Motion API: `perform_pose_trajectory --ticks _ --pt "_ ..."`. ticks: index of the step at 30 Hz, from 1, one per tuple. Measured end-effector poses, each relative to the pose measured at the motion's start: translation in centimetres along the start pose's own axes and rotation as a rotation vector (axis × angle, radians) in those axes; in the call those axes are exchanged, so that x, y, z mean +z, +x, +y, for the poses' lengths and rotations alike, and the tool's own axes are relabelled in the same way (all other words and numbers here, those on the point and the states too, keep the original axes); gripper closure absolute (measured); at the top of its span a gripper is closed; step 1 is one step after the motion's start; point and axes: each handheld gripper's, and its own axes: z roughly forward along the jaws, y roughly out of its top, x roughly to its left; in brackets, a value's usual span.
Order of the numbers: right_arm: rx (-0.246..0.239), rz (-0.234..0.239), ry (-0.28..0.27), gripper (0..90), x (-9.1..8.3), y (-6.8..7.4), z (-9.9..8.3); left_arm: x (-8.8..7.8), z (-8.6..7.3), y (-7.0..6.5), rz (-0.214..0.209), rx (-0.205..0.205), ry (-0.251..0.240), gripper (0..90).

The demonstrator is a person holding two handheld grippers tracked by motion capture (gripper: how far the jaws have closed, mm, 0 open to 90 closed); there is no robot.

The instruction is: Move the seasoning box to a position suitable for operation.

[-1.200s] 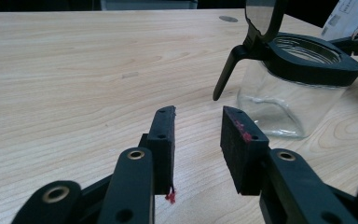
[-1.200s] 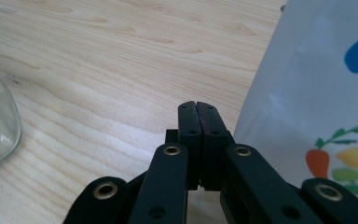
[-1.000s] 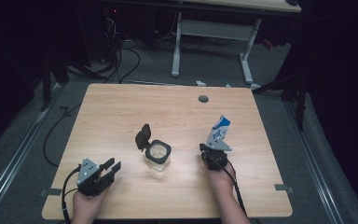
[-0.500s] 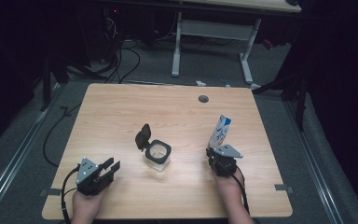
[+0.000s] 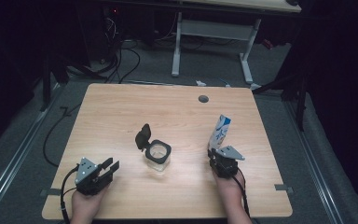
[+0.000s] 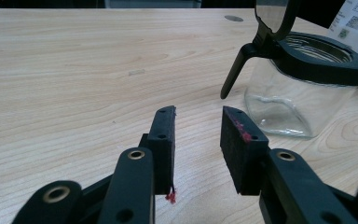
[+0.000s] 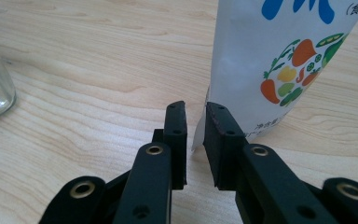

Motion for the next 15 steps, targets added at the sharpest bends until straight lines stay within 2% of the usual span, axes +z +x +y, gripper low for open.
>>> perform_pose_trajectory --ticks 4,5,8,11,15 --pt "0.007 -0.005 -0.001 78.8 0.0 -0.1 -0.3 0.0 0.0 0.1 0.001 -0.001 -0.001 66.2" --pt "0.026 0.001 0.002 78.8 -0.1 -0.1 -0.4 0.0 0.0 0.1 0.001 -0.001 0.0 66.2" --pt "0.037 0.012 -0.011 78.7 -0.2 -0.2 -0.2 0.1 0.0 -0.1 0.002 0.005 0.003 66.1" --pt "0.037 -0.021 -0.012 78.7 0.1 -0.2 0.3 0.1 0.0 -0.3 0.005 0.019 0.0 65.7" --pt "0.061 -0.019 -0.005 87.2 0.5 -0.4 0.7 0.0 0.0 -0.4 0.008 0.027 -0.001 65.7"
